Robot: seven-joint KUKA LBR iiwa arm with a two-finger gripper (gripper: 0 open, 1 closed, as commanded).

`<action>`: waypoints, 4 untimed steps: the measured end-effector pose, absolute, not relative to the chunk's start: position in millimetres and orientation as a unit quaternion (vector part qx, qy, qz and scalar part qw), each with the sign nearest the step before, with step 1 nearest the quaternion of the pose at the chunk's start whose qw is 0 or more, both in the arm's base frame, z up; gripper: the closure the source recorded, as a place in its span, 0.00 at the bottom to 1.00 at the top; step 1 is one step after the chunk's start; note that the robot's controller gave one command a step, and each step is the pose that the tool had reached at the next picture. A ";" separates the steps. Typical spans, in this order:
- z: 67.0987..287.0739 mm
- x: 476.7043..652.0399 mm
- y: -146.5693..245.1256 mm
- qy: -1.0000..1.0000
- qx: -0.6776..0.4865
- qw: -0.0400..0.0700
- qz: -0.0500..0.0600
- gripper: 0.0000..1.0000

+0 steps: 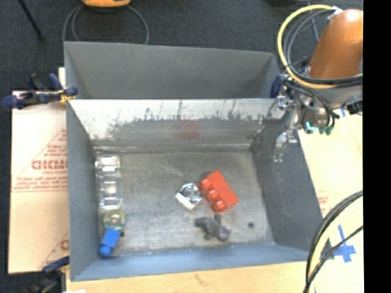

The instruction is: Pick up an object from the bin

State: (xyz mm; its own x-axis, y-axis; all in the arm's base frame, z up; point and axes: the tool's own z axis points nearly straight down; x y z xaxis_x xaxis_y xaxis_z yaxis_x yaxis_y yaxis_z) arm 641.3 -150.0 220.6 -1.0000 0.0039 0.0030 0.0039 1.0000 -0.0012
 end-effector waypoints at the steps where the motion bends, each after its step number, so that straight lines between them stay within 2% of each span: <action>1: 73.0 604.2 -79.2 -0.999 0.050 -0.005 0.002 0.00; 2: 101.6 554.1 -34.4 -1.000 0.002 -0.001 -0.001 0.00; 3: 100.5 558.5 -43.7 -1.000 -0.003 -0.003 0.001 0.00; 4: 75.4 559.9 -42.4 -0.992 -0.126 -0.002 -0.001 0.00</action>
Offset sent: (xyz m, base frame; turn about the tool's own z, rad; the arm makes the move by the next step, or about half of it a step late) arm -0.0403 0.0727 -0.1506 -0.1044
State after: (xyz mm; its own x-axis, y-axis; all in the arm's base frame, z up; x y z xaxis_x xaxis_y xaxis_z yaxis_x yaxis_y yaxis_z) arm 559.9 -42.4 75.4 -0.9682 0.2502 -0.0033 0.2502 0.9682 0.0014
